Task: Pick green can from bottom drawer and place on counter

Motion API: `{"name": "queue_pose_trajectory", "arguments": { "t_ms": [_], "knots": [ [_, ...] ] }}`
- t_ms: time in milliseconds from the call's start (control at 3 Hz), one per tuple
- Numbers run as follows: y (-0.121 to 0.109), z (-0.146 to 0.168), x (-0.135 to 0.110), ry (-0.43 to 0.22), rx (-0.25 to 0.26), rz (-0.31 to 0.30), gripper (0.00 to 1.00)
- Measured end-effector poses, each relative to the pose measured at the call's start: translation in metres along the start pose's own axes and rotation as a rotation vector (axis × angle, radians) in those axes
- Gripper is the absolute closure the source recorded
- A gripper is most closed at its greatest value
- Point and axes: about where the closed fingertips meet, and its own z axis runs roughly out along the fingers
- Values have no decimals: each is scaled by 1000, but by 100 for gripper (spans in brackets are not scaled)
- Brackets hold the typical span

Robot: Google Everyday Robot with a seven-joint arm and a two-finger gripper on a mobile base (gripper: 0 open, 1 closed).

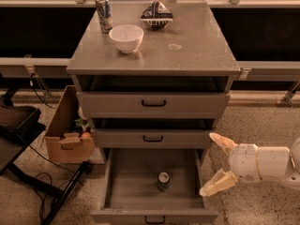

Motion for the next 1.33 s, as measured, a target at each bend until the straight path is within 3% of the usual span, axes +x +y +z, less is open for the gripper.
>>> {"name": "queue_pose_trajectory", "arguments": {
  "t_ms": [333, 667, 1000, 1333],
  "knots": [
    [0, 0, 0, 0, 0, 0, 0],
    [3, 50, 28, -16, -20, 38, 0],
    [-3, 123, 70, -62, -24, 90, 0],
    [1, 204, 131, -98, -48, 169, 0]
  ]
}}
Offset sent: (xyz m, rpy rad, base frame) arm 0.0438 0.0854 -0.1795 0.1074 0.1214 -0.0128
